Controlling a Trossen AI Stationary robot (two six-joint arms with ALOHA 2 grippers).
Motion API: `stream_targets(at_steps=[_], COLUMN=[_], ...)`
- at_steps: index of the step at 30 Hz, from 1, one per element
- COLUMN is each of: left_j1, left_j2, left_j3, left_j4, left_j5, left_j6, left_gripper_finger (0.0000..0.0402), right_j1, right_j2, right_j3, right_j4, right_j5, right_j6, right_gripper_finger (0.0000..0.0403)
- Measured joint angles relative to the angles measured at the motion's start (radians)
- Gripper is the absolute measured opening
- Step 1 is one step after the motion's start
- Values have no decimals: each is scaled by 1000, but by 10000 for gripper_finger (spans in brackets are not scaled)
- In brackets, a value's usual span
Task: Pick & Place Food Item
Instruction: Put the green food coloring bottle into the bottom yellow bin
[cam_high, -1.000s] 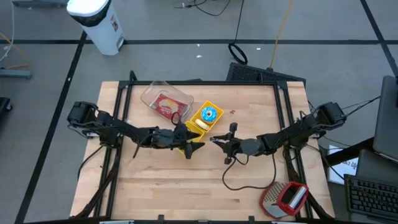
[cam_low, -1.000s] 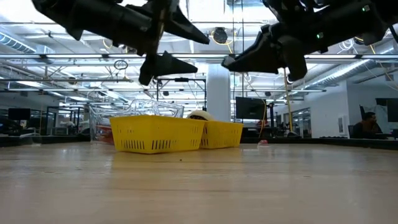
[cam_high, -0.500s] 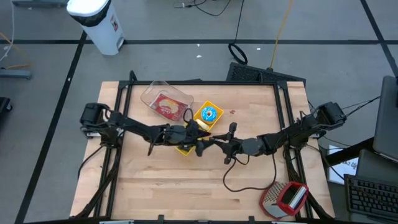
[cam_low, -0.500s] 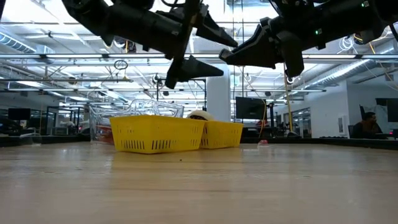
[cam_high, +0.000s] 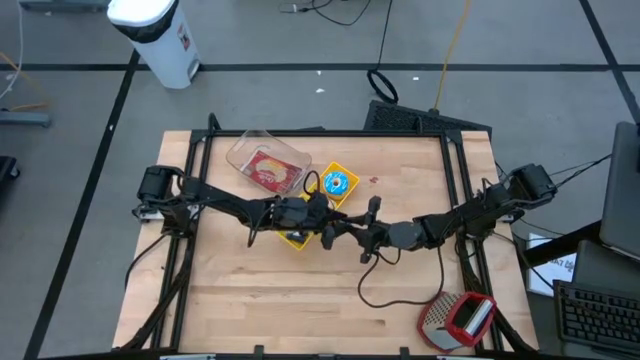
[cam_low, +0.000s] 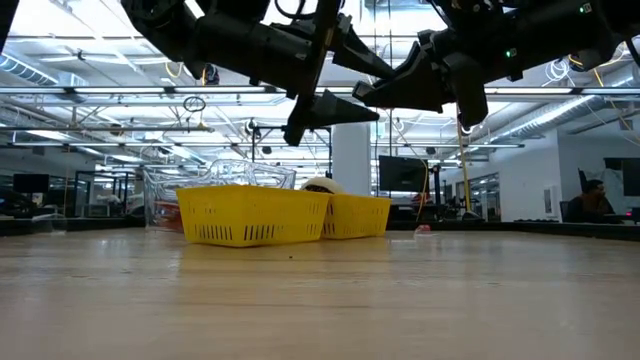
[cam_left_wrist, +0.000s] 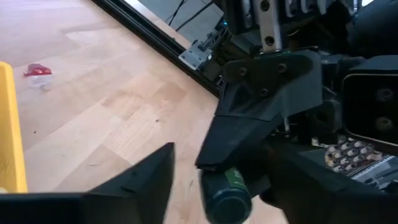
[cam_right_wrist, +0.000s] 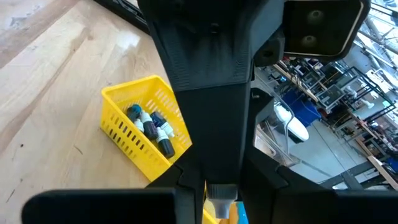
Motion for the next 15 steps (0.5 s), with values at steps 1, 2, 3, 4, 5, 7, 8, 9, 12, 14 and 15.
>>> stream_targets(at_steps=[1,2,3,4,5,7,8,9,12,14,15], left_j1=[1,1,1,1,1,1,3,4,14,22,24], left_j2=[0,0,0,0,0,0,-1,-1,-11,-34,-44], left_j3=[0,0,0,0,0,0,0,0,0,1,2], left_j4=[2,2,0,-2,-2,-3,-6,-9,-32,-61,-72], left_j5=[2,3,4,4,4,1,2,4,16,23,24], left_j6=[0,-2,-4,-3,-1,2,13,27,80,115,131], left_gripper_finger=[232,213,193,173,151,111,91,77,75,71,67], right_j1=[-1,-1,-1,-1,-1,-1,0,2,2,8,14], right_j2=[0,0,0,0,0,0,0,0,0,-8,-19], right_j3=[0,0,0,0,0,0,0,0,0,2,4], right_j4=[1,1,-1,-2,-3,-2,-3,-6,-9,-6,-13], right_j5=[0,0,0,-1,-1,-2,-2,-1,2,21,35], right_j6=[1,4,4,4,5,6,9,24,104,170,196], right_gripper_finger=[61,61,61,61,61,61,63,66,86,106,115])
